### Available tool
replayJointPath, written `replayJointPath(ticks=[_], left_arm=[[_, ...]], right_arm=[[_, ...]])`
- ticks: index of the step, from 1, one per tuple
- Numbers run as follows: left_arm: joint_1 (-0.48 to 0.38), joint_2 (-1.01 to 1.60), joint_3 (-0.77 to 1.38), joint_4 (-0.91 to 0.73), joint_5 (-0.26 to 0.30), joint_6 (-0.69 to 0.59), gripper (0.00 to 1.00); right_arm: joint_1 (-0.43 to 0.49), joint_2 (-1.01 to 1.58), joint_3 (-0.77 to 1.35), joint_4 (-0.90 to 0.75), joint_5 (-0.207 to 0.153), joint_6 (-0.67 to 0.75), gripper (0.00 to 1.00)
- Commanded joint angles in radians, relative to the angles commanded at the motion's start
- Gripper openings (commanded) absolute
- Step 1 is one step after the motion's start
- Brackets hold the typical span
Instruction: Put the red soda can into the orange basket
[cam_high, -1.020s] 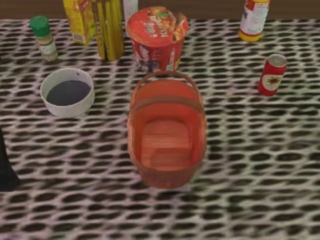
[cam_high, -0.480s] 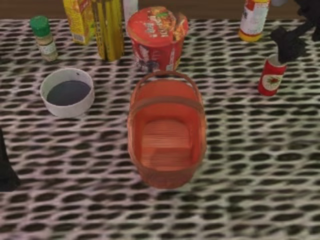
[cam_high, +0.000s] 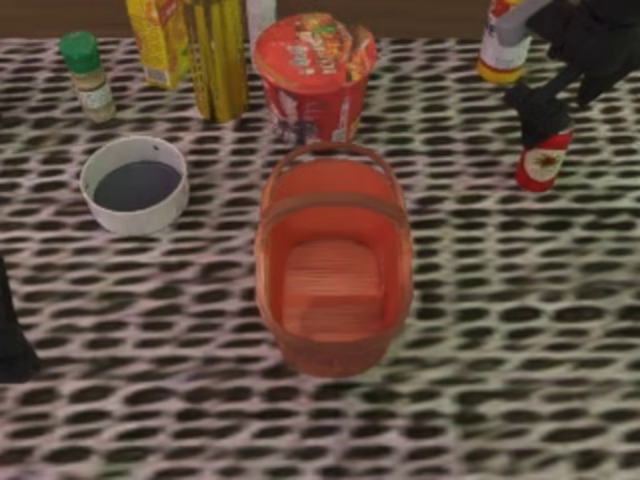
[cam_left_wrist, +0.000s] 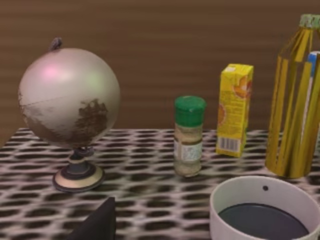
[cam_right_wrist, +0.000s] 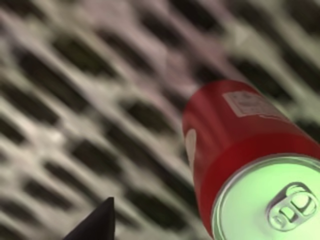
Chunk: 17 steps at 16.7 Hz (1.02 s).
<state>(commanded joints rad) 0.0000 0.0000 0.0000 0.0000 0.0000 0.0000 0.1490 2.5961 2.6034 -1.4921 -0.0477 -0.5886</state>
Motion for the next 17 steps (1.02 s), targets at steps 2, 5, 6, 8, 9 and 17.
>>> replayJointPath(ticks=[2, 5, 6, 8, 9, 17], left_arm=[[0.000, 0.000, 0.000, 0.000, 0.000, 0.000, 1.00], [0.000, 0.000, 0.000, 0.000, 0.000, 0.000, 1.00], [0.000, 0.000, 0.000, 0.000, 0.000, 0.000, 1.00], [0.000, 0.000, 0.000, 0.000, 0.000, 0.000, 1.00], [0.000, 0.000, 0.000, 0.000, 0.000, 0.000, 1.00], [0.000, 0.000, 0.000, 0.000, 0.000, 0.000, 1.00]], right_arm=[[0.001, 0.009, 0.011, -0.004, 0.000, -0.002, 1.00], [0.001, 0.009, 0.011, -0.004, 0.000, -0.002, 1.00], [-0.006, 0.009, 0.009, -0.002, 0.000, -0.001, 1.00], [-0.002, 0.007, -0.009, 0.014, 0.000, -0.004, 1.00], [0.000, 0.003, -0.033, 0.038, -0.001, -0.004, 1.00], [0.007, -0.016, -0.236, 0.218, 0.000, 0.004, 1.00]])
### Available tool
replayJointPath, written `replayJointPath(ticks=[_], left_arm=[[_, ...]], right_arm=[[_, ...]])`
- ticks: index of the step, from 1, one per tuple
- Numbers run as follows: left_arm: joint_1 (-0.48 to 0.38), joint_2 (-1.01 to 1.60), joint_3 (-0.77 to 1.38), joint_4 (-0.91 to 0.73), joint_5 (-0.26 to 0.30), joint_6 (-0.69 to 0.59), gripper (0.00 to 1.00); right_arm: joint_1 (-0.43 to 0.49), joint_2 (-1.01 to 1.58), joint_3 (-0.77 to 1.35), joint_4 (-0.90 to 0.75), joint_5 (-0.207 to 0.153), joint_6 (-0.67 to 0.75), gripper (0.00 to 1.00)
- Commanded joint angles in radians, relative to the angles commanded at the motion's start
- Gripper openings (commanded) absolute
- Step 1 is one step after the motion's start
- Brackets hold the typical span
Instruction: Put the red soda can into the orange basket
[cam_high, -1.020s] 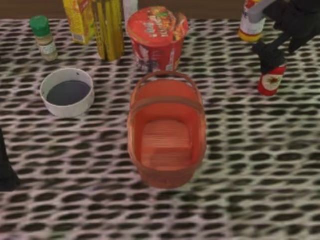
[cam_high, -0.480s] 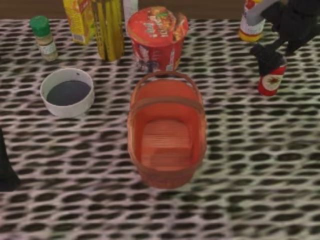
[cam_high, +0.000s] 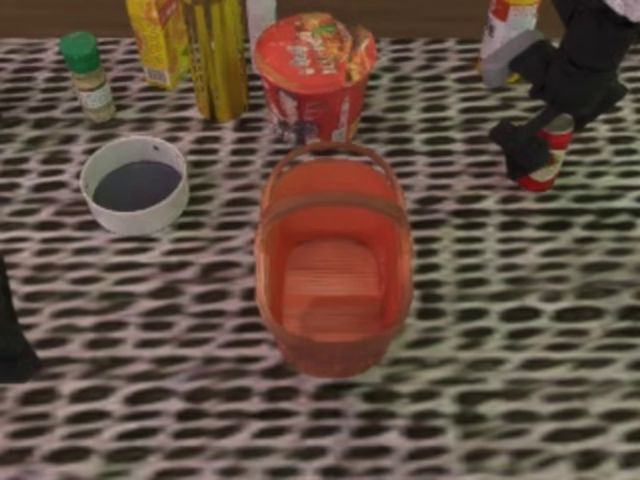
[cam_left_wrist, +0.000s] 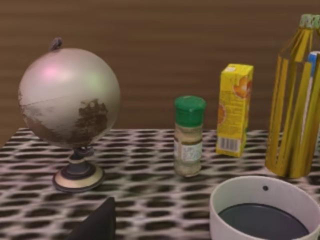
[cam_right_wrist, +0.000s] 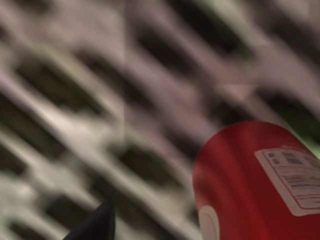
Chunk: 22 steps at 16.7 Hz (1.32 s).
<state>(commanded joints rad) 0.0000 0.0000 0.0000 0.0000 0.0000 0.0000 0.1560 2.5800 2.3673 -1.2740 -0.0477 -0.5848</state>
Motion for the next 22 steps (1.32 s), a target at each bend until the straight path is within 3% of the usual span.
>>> replayJointPath(ticks=[2, 15, 22], left_arm=[[0.000, 0.000, 0.000, 0.000, 0.000, 0.000, 1.00], [0.000, 0.000, 0.000, 0.000, 0.000, 0.000, 1.00], [0.000, 0.000, 0.000, 0.000, 0.000, 0.000, 1.00]], right_arm=[[0.000, 0.000, 0.000, 0.000, 0.000, 0.000, 1.00], [0.000, 0.000, 0.000, 0.000, 0.000, 0.000, 0.02], [0.000, 0.000, 0.000, 0.000, 0.000, 0.000, 0.00]])
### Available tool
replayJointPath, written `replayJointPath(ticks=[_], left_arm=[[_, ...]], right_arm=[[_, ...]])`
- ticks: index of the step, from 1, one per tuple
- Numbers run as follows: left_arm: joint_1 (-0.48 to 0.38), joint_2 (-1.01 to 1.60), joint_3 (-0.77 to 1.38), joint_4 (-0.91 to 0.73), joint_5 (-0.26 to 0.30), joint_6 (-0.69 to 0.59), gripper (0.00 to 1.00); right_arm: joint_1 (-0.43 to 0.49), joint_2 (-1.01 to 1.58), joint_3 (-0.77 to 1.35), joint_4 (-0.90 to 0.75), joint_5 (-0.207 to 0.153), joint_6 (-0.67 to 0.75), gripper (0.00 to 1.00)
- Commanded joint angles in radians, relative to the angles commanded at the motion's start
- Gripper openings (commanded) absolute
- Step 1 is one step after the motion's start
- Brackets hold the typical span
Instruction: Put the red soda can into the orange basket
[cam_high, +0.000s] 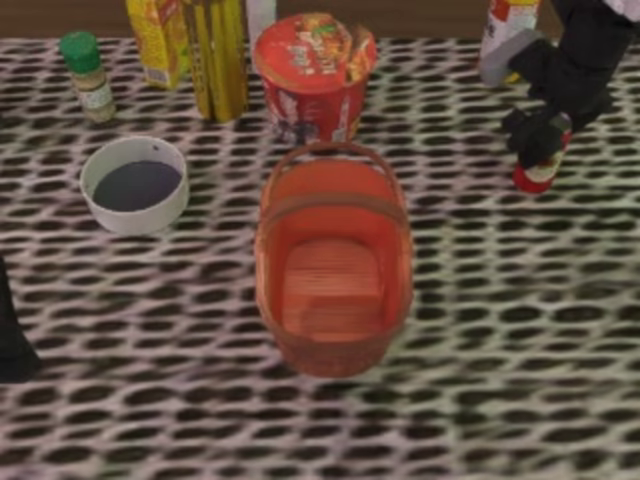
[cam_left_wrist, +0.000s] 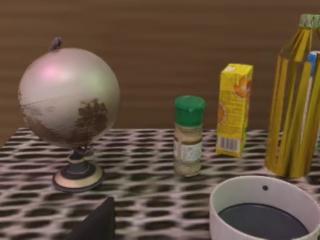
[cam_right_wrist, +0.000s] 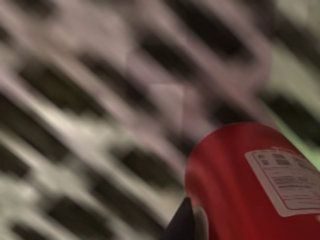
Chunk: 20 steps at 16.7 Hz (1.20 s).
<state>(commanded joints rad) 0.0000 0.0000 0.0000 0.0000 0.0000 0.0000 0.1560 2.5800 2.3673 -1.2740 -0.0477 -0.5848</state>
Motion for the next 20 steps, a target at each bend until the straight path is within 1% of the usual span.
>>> replayJointPath(ticks=[3, 4, 5, 6, 8, 10, 13, 17, 20], left_arm=[[0.000, 0.000, 0.000, 0.000, 0.000, 0.000, 1.00], [0.000, 0.000, 0.000, 0.000, 0.000, 0.000, 1.00], [0.000, 0.000, 0.000, 0.000, 0.000, 0.000, 1.00], [0.000, 0.000, 0.000, 0.000, 0.000, 0.000, 1.00], [0.000, 0.000, 0.000, 0.000, 0.000, 0.000, 1.00], [0.000, 0.000, 0.000, 0.000, 0.000, 0.000, 1.00], [0.000, 0.000, 0.000, 0.000, 0.000, 0.000, 1.00], [0.000, 0.000, 0.000, 0.000, 0.000, 0.000, 1.00], [0.000, 0.000, 0.000, 0.000, 0.000, 0.000, 1.00]], right_arm=[[-0.004, 0.000, 0.000, 0.000, 0.000, 0.002, 0.00], [0.000, -0.002, -0.010, 0.010, -0.008, 0.004, 0.00], [0.007, -0.005, -0.030, 0.031, -0.024, 0.011, 0.00], [0.017, -0.012, -0.061, 0.062, -0.048, 0.020, 0.00], [0.042, -0.031, -0.152, 0.157, -0.114, 0.050, 0.00], [0.070, -0.060, -0.272, 0.293, -0.201, 0.091, 0.00], [0.116, -0.126, -0.470, 0.575, -0.359, 0.167, 0.00], [0.167, -0.253, -0.713, 1.063, -0.588, 0.286, 0.00], [0.189, -0.364, -0.873, 1.433, -0.749, 0.381, 0.00]])
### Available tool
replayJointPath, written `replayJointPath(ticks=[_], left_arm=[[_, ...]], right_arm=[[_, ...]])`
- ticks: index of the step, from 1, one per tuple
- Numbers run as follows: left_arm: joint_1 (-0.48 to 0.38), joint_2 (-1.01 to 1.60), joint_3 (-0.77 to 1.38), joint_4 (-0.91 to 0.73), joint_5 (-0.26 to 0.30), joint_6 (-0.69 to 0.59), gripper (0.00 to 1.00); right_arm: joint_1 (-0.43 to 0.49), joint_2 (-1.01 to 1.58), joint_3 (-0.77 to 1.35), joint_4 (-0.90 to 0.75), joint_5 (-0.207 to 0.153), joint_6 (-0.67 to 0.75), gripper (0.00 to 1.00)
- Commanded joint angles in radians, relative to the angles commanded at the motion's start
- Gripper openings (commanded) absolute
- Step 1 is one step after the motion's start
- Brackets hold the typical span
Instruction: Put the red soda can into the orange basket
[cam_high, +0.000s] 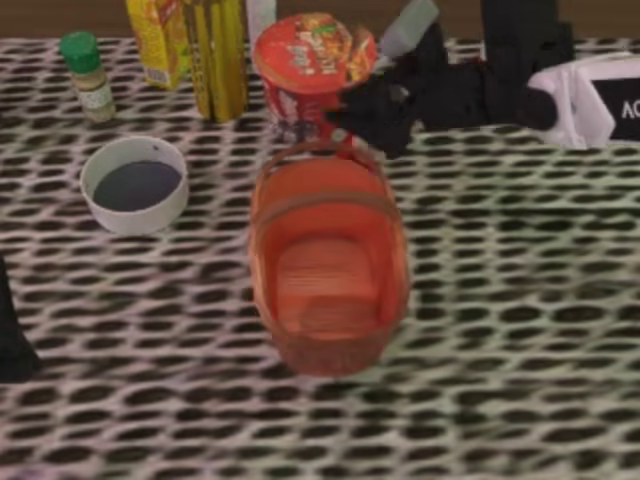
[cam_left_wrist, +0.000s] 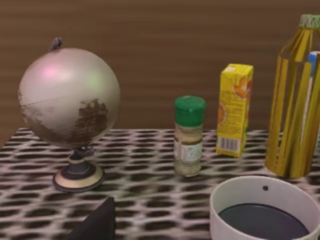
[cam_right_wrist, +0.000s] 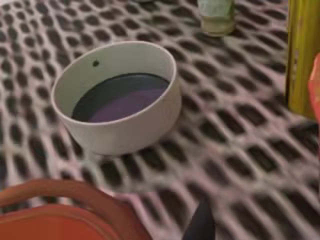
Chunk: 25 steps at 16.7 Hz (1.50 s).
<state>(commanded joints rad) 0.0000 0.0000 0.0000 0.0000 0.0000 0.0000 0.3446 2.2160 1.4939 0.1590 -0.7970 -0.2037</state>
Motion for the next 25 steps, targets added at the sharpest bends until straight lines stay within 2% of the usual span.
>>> replayJointPath(ticks=[3, 5, 7, 9, 11, 17, 25], left_arm=[[0.000, 0.000, 0.000, 0.000, 0.000, 0.000, 1.00], [0.000, 0.000, 0.000, 0.000, 0.000, 0.000, 1.00], [0.000, 0.000, 0.000, 0.000, 0.000, 0.000, 1.00], [0.000, 0.000, 0.000, 0.000, 0.000, 0.000, 1.00], [0.000, 0.000, 0.000, 0.000, 0.000, 0.000, 1.00], [0.000, 0.000, 0.000, 0.000, 0.000, 0.000, 1.00], [0.000, 0.000, 0.000, 0.000, 0.000, 0.000, 1.00]], right_arm=[[0.008, -0.101, -0.126, 0.297, -0.136, 0.093, 0.00], [0.007, -0.154, -0.186, 0.443, -0.208, 0.149, 0.00], [0.004, -0.193, -0.229, 0.547, -0.262, 0.195, 0.00], [0.001, -0.216, -0.253, 0.609, -0.295, 0.226, 0.00], [-0.001, -0.224, -0.259, 0.629, -0.306, 0.237, 0.00], [0.003, -0.204, -0.261, 0.644, -0.308, 0.238, 0.00], [0.011, 0.011, -0.347, 0.951, -0.303, 0.233, 0.00]])
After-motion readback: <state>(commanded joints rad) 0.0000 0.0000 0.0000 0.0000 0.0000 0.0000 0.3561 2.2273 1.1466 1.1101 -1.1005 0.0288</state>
